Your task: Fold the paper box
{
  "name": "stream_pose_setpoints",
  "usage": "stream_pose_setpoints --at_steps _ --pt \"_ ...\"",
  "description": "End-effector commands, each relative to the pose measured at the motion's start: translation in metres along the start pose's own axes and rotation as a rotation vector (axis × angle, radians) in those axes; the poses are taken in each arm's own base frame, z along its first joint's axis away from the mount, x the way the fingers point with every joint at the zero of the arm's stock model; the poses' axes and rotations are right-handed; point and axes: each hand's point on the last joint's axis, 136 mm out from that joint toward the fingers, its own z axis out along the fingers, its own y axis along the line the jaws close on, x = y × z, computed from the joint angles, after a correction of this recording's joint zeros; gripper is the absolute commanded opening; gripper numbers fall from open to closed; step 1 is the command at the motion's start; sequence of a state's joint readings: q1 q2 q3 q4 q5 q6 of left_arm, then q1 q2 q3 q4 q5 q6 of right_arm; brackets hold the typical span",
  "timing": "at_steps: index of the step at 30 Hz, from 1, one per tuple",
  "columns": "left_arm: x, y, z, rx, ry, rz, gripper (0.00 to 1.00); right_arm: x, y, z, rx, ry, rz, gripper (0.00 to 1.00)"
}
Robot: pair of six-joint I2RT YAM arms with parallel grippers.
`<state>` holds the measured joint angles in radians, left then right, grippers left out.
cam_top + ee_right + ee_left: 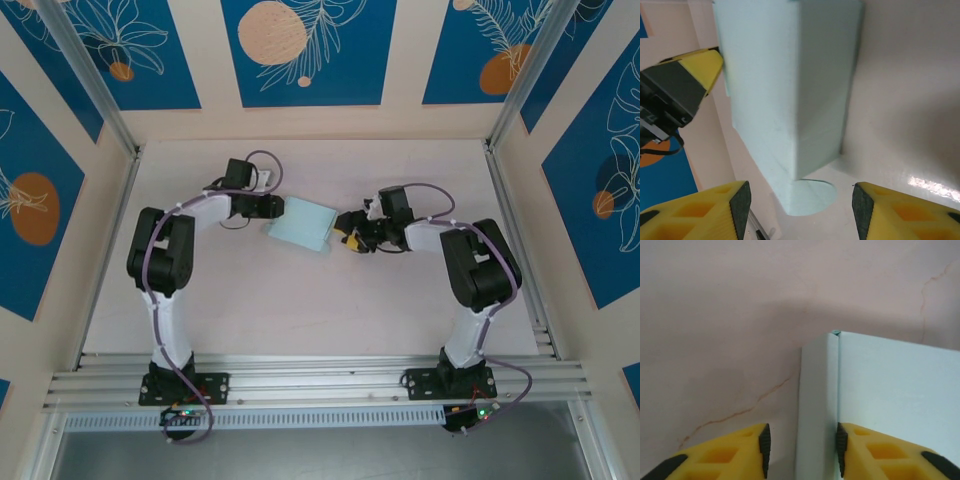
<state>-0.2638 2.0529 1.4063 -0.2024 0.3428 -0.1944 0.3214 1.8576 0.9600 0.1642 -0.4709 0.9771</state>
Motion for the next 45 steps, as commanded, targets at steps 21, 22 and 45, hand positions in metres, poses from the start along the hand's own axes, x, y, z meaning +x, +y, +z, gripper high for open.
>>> stream_pose_setpoints --at_steps 21,22,45 --pt "0.022 0.026 0.016 -0.019 0.079 -0.103 0.16 -0.02 0.016 0.053 -0.055 0.0 -0.046 0.72" --pt "0.022 0.026 0.017 -0.017 0.08 -0.105 0.16 -0.019 0.015 0.056 -0.055 0.002 -0.046 0.72" --pt "-0.021 -0.02 -0.082 0.052 -0.286 0.095 0.79 -0.005 0.042 0.024 -0.142 0.117 0.082 0.46"
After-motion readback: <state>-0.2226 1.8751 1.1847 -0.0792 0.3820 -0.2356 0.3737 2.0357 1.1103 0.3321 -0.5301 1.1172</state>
